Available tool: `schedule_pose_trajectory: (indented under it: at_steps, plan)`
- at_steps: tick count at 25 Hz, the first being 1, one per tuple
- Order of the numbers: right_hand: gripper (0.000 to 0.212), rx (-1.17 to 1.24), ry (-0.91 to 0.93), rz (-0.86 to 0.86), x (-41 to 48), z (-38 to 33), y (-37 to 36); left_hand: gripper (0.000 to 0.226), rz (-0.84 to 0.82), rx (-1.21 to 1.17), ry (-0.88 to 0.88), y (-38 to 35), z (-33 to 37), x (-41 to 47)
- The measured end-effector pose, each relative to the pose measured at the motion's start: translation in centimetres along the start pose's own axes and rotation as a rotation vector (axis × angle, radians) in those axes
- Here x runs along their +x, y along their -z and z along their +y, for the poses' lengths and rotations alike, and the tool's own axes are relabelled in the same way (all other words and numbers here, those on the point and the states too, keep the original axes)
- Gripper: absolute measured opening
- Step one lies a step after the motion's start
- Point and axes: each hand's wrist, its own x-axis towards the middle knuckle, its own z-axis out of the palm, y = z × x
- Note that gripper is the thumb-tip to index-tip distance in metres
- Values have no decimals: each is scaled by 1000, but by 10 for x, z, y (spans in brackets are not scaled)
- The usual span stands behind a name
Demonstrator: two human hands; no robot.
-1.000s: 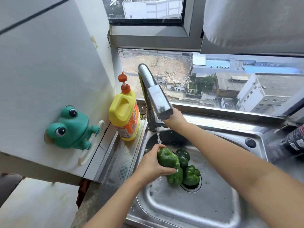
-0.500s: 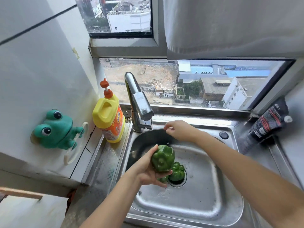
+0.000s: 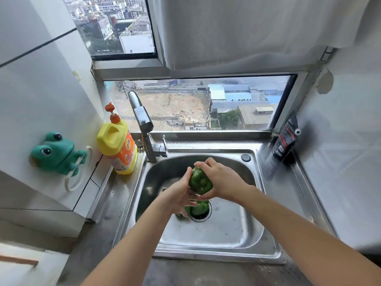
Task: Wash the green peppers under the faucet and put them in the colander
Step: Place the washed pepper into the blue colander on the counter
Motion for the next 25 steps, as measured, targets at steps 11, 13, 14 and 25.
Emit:
schedule_pose_trajectory:
  at_steps: [11, 13, 14, 25]
  plan:
    - [80, -208, -307, 69, -75, 17, -11, 63, 433, 770, -528, -34, 2, -14]
    - [81, -126, -375, 79, -89, 11, -11, 76, 370, 841, -551, -36, 1, -12]
    - [81, -70, -422, 105, -98, 5, -11, 80, 323, 907, -566, -37, 0, -12]
    - [64, 485, -1034, 739, -241, -50, 1, 51, 20, 955, -918, -127, -32, -49]
